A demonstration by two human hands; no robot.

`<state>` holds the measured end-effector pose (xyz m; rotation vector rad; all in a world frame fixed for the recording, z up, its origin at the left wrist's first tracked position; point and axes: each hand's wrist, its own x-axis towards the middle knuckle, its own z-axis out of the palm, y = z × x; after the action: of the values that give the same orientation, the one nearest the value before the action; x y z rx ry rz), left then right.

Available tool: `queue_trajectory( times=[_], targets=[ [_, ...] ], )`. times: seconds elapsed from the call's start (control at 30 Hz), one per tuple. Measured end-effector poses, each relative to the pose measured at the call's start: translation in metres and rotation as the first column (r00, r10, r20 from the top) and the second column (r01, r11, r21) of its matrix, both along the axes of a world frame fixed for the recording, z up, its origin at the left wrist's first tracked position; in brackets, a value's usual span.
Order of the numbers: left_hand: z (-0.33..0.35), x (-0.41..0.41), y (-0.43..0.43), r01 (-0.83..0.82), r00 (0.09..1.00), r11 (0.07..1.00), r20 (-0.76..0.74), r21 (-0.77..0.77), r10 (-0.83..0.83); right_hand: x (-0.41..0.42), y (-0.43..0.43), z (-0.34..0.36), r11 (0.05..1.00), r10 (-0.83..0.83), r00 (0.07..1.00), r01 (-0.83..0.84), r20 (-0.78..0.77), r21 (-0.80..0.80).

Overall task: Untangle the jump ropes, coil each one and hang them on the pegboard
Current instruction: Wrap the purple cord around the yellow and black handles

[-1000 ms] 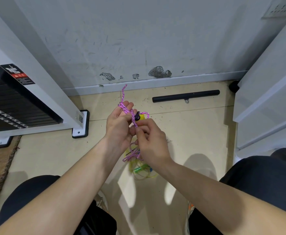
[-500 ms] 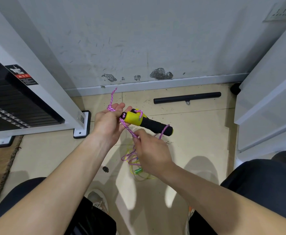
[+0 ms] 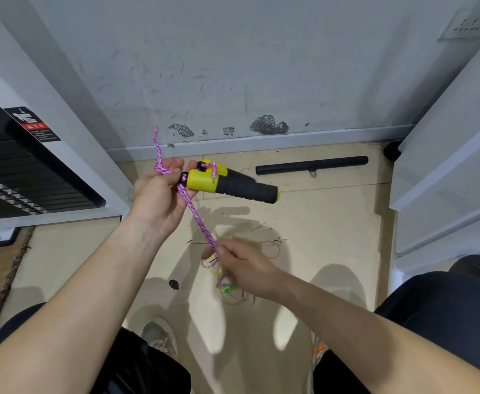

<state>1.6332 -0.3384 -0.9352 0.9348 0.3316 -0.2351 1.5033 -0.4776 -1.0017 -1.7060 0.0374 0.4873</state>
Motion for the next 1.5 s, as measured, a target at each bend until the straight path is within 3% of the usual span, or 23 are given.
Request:
queue_trajectory(
  times=[0.1, 0.17, 0.2, 0.3, 0.4, 0.47, 0.53, 0.67, 0.8, 0.97, 1.03, 1.13, 1.3, 1.4, 1.5],
  targets=[
    [0.006, -0.003, 0.005, 0.237, 0.97, 0.96, -0.016, -0.147, -0.242, 0.009, -0.02, -0.015, 0.997, -0.006, 0.999, 0.003, -0.04, -0.077],
    [0.011, -0.004, 0.011, 0.4, 0.916, 0.911, 0.011, -0.099, -0.401, 0.02, -0.041, -0.017, 0.976, -0.062, 0.997, 0.053, -0.037, -0.21],
    [0.013, -0.004, 0.014, 0.455, 0.89, 0.889, 0.022, -0.052, -0.455, 0.023, -0.051, -0.015, 0.969, -0.077, 0.997, 0.067, -0.033, -0.239],
    [0.014, -0.007, 0.022, 0.552, 0.819, 0.809, 0.051, 0.204, -0.572, 0.029, -0.075, -0.006, 0.982, -0.164, 0.985, 0.158, -0.055, -0.103],
    [0.01, -0.015, 0.023, 0.612, 0.733, 0.669, 0.017, 0.422, -0.68, 0.03, -0.084, 0.01, 0.988, -0.138, 0.99, 0.136, -0.015, -0.07],
    [0.007, -0.021, 0.021, 0.605, 0.654, 0.513, -0.013, 0.609, -0.757, 0.031, -0.084, 0.018, 0.99, -0.136, 0.991, 0.135, -0.019, -0.031],
    [0.003, -0.025, 0.016, 0.534, 0.654, 0.45, -0.012, 0.716, -0.757, 0.031, -0.078, 0.03, 0.992, -0.128, 0.992, 0.128, -0.004, 0.012],
    [-0.007, -0.024, 0.01, 0.328, 0.787, 0.548, 0.098, 0.77, -0.609, 0.031, -0.061, 0.049, 0.992, -0.108, 0.994, 0.107, 0.015, 0.062],
    [-0.018, -0.019, 0.007, 0.134, 0.859, 0.542, 0.176, 0.83, -0.481, 0.028, -0.051, 0.05, 0.992, -0.087, 0.996, 0.085, 0.019, 0.095],
    [-0.033, -0.018, 0.0, -0.089, 0.893, 0.457, 0.273, 0.885, -0.357, 0.02, -0.035, 0.04, 0.986, -0.032, 0.999, 0.038, -0.039, 0.164],
    [-0.033, -0.019, -0.005, -0.153, 0.903, 0.372, 0.283, 0.915, -0.325, 0.019, -0.032, 0.033, 0.994, -0.086, 0.994, 0.09, -0.072, 0.057],
    [-0.033, -0.017, -0.008, -0.149, 0.915, 0.337, 0.258, 0.93, -0.309, 0.016, -0.032, 0.027, 0.928, -0.234, 0.966, 0.255, 0.105, -0.273],
    [-0.029, -0.015, -0.005, -0.046, 0.89, 0.353, 0.199, 0.934, -0.411, 0.034, -0.055, 0.04, 0.845, -0.353, 0.888, 0.438, 0.295, -0.308],
    [-0.026, -0.019, -0.006, 0.02, 0.893, 0.438, 0.181, 0.899, -0.413, 0.037, -0.06, 0.035, 0.8, -0.414, 0.878, 0.477, 0.24, -0.364],
    [-0.026, -0.02, -0.007, 0.059, 0.906, 0.518, 0.172, 0.853, -0.386, 0.033, -0.056, 0.029, 0.807, -0.409, 0.906, 0.415, 0.109, -0.421]
  ],
)
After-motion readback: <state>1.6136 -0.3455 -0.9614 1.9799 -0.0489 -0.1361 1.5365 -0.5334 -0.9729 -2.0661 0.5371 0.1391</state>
